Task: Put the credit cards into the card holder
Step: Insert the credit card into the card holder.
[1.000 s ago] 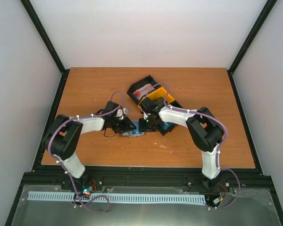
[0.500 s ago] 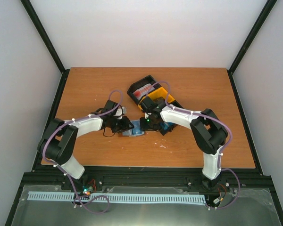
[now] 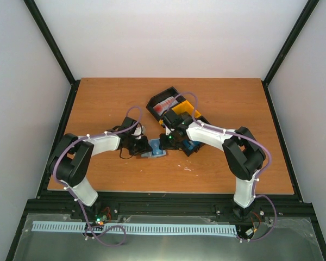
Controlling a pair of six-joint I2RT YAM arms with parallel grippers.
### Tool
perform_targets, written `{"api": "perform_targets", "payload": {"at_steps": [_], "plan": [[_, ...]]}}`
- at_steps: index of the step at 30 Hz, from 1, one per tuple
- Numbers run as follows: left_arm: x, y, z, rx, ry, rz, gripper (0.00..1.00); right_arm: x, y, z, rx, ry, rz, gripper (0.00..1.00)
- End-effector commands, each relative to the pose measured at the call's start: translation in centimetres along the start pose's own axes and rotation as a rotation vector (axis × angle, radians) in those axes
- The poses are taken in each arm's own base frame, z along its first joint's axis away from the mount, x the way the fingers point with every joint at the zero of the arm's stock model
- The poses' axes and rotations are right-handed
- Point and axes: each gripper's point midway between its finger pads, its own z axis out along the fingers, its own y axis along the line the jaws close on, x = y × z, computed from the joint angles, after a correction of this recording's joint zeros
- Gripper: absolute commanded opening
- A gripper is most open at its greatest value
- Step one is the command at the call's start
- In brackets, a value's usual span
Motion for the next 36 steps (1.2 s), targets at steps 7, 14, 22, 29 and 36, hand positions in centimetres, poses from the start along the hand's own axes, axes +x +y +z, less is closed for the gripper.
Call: {"api": "perform_targets", "payload": {"at_steps": [7, 14, 22, 29, 36], "plan": [[0.1, 1.2, 1.0, -0.053, 0.011, -0.015, 0.04, 0.1, 0.3, 1.2, -0.019, 0.021, 0.005, 0.32], [0.5, 2.5, 1.1, -0.109, 0.014, -0.034, 0.01, 0.0, 0.8, 1.9, -0.044, 0.039, 0.0, 0.31], [0.4, 2.4, 1.3, -0.101, 0.018, -0.034, 0.01, 0.2, 1.5, 1.6, -0.085, 0.042, -0.013, 0.22], [0.2, 2.2, 1.1, -0.1, 0.009, -0.034, 0.01, 0.3, 3.0, 1.6, -0.174, 0.056, -0.026, 0.24], [-0.6, 2.1, -0.6, -0.142, -0.055, -0.06, 0.06, 0.1, 4.7, 1.4, -0.272, 0.046, -0.051, 0.28]]}}
